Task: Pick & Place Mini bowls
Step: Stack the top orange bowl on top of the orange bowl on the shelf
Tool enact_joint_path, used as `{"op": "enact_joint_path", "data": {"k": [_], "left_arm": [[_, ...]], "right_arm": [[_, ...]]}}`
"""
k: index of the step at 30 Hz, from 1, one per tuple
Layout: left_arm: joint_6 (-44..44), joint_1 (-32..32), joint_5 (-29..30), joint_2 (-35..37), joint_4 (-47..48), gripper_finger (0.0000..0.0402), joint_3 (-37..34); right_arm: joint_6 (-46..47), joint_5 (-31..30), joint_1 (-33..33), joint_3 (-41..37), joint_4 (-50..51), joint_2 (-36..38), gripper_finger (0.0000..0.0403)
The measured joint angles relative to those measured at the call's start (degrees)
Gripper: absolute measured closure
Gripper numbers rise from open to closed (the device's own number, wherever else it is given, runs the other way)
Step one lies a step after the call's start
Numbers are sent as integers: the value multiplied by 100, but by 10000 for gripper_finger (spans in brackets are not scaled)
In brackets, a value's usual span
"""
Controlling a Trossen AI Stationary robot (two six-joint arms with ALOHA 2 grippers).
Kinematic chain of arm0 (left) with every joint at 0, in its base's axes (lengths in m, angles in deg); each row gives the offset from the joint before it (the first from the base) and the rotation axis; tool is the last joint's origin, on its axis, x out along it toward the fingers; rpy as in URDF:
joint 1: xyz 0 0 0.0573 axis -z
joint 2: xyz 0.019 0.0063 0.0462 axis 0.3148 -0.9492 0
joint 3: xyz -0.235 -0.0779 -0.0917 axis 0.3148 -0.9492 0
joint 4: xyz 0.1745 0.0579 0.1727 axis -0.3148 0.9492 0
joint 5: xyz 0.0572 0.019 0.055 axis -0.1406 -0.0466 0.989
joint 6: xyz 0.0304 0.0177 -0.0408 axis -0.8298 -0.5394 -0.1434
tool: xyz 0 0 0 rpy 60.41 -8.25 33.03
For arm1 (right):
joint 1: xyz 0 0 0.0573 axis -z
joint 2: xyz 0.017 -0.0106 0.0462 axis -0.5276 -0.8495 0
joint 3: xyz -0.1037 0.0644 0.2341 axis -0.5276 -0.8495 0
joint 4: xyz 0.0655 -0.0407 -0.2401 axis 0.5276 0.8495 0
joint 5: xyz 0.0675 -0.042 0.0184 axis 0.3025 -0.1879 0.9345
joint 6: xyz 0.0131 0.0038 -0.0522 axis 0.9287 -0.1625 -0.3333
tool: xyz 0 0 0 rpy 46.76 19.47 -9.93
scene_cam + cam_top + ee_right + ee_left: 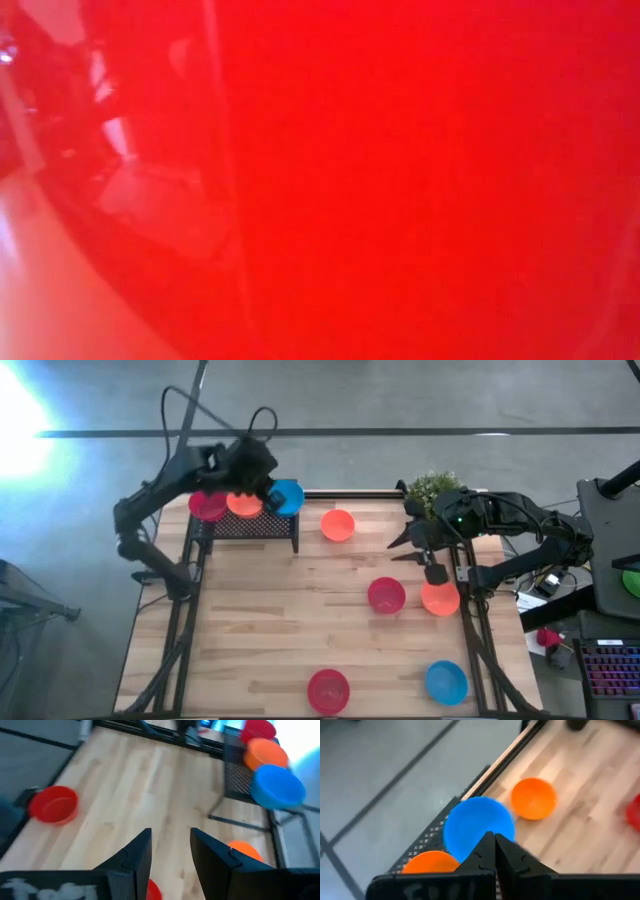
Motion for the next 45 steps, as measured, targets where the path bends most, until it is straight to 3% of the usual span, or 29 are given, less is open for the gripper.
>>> {"op": "enact_joint_path", "data": {"k": [7, 13, 20, 31, 37, 45], "left_arm": [[1061, 1795, 1236, 401, -2, 401, -19], [1715, 3071, 2133, 435, 12, 401, -199], [2644, 3984, 2905, 361, -44, 401, -500], [3213, 4371, 3242, 361, -51, 401, -937], [2894, 4374, 3251, 378, -2, 401, -942], [2337, 4374, 3260, 446, 40, 402, -938]], "right_arm": [[830, -1210, 23, 0, 0, 0, 271], [1742, -1291, 148, 2, 1, -59, 271], [2806, -1303, 323, -65, 2, -414, 271], [3239, -1278, 1403, -81, 169, -1551, 271], [3689, -775, 2079, -83, 122, -2258, 271], [4032, -605, 2656, -81, -455, -3379, 271]]}}
